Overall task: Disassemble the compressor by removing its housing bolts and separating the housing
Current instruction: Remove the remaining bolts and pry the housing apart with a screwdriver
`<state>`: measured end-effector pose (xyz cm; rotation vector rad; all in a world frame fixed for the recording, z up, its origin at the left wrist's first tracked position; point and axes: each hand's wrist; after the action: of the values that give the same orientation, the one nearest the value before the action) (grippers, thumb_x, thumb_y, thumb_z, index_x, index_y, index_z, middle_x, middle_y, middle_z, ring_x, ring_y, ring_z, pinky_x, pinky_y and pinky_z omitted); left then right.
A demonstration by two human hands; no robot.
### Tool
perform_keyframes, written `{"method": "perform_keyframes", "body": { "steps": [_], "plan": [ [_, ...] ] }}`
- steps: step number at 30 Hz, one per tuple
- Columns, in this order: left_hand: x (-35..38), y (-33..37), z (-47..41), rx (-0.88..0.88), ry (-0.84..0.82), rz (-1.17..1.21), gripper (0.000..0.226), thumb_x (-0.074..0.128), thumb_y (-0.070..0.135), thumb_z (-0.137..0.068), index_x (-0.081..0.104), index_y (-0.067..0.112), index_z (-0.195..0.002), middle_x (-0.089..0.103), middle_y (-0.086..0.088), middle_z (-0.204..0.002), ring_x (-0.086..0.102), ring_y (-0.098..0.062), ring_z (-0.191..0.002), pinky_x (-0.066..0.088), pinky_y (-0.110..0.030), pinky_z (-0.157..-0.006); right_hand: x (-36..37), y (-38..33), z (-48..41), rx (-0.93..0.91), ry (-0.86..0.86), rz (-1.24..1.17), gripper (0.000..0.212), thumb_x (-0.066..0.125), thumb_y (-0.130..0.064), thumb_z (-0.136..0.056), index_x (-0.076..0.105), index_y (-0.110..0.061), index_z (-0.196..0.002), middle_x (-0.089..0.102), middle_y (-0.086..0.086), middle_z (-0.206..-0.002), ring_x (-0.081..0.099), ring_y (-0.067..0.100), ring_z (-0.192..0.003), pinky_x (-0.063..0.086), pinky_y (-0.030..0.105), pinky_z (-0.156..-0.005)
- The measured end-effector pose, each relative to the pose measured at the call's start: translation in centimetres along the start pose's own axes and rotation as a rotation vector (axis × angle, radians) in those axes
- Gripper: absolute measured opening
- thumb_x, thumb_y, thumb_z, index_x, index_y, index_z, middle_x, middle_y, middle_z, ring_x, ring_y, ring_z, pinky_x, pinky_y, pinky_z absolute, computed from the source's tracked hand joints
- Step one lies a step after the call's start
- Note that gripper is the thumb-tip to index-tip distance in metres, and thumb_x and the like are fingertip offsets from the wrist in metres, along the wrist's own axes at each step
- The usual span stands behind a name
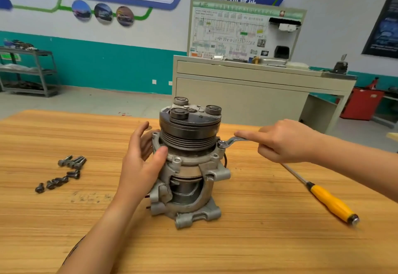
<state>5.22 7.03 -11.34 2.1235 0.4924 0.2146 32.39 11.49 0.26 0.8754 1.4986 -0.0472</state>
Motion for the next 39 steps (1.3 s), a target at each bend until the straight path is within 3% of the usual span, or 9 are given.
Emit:
{"method": "perform_keyframes", "body": {
  "steps": [7,10,14,18,20,24,28,33,39],
  "plan": [
    [-0.2,-0.2,-0.6,-0.005,-0.035,0.042,0.045,0.049,0.006,-0.092,0.037,0.031,-0.127,0.052,0.023,-0.113,0.052,0.02,-0.101,0.043,-0.003,-0.084,4.7,0.0,-2.8,0.028,0.348,-0.163,0.026,0.064,0.006,-0.08,0.066,0.002,-0.106,0.069,0.017,-0.083,0.066,0.031,-0.067,0.056,0.039,-0.054],
    [-0.5,-0.2,-0.8,-0.007,-0.048,0.023,0.044,0.05,0.008,-0.092,0.037,0.032,-0.127,0.054,0.019,-0.115,0.053,0.015,-0.104,0.045,-0.009,-0.087,5.6,-1.8,-2.7,0.225,0.554,-0.308,0.026,0.062,0.007,-0.081,0.065,0.002,-0.107,0.07,0.017,-0.09,0.068,0.032,-0.075,0.056,0.044,-0.06],
    [-1.0,-0.4,-1.5,-0.038,-0.082,0.015,0.042,0.048,0.011,-0.095,0.037,0.03,-0.131,0.053,0.002,-0.128,0.051,-0.004,-0.119,0.043,-0.027,-0.099,4.7,-4.3,0.5,0.524,0.638,-0.588,0.046,0.047,-0.007,-0.094,0.037,-0.011,-0.139,0.058,0.004,-0.071,0.054,0.025,-0.06,0.044,0.038,-0.056],
    [-1.2,-0.5,-2.6,-0.006,-0.154,-0.094,0.04,0.04,0.024,-0.096,0.042,0.018,-0.136,0.052,0.01,-0.122,0.048,0.021,-0.102,0.039,0.0,-0.082,2.2,-6.0,3.5,0.506,0.271,-0.428,0.05,0.039,-0.02,-0.096,0.027,-0.037,-0.141,0.058,-0.003,-0.077,0.054,0.024,-0.07,0.046,0.037,-0.062],
    [-1.2,-0.4,-3.0,0.025,-0.191,-0.169,0.05,0.032,0.033,-0.09,0.045,0.016,-0.135,0.052,0.01,-0.123,0.047,0.018,-0.103,0.034,0.003,-0.08,1.3,-6.5,3.7,0.547,0.118,-0.389,0.048,0.033,-0.027,-0.097,0.019,-0.046,-0.139,0.058,-0.003,-0.082,0.054,0.024,-0.077,0.048,0.037,-0.066],
    [-1.5,-0.5,-3.8,0.061,-0.268,-0.196,0.054,0.024,0.033,-0.09,0.045,0.015,-0.136,0.052,0.009,-0.126,0.045,0.015,-0.109,0.034,0.0,-0.087,-0.2,-7.9,2.2,0.56,0.04,-0.339,0.046,0.03,-0.027,-0.098,0.017,-0.046,-0.139,0.061,-0.001,-0.09,0.055,0.024,-0.082,0.05,0.036,-0.068],
    [-1.5,-0.7,-4.4,0.025,-0.306,-0.186,0.041,0.023,0.021,-0.1,0.044,0.017,-0.135,0.049,0.012,-0.128,0.043,0.015,-0.111,0.03,0.003,-0.086,-1.2,-9.0,0.6,0.629,-0.008,-0.23,0.052,0.032,-0.021,-0.098,0.014,-0.046,-0.14,0.045,-0.005,-0.072,0.046,0.021,-0.072,0.04,0.03,-0.055],
    [-1.2,-0.8,-4.4,-0.035,-0.285,-0.143,0.037,0.023,0.016,-0.102,0.045,0.028,-0.128,0.048,0.031,-0.112,0.04,0.031,-0.099,0.03,0.006,-0.076,-4.0,-11.2,-0.7,0.634,-0.219,0.039,0.072,0.036,-0.001,-0.088,0.002,-0.025,-0.146,0.031,-0.002,-0.065,0.033,0.019,-0.057,0.022,0.027,-0.041],
    [-1.2,-0.9,-4.5,-0.064,-0.299,-0.112,0.04,0.028,0.024,-0.099,0.049,0.02,-0.133,0.056,0.006,-0.127,0.048,-0.004,-0.119,0.037,-0.015,-0.091,-5.6,-13.5,-3.1,0.61,-0.427,0.036,0.072,0.041,0.003,-0.088,-0.002,0.0,-0.145,0.05,0.016,-0.111,0.038,0.024,-0.072,0.022,0.028,-0.039]
  ]
}}
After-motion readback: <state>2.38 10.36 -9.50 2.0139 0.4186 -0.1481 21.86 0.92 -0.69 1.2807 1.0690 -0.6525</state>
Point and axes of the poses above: each hand's wrist, its own z-axis away from the middle knuckle, its own x-axis out of the palm, y = z × x
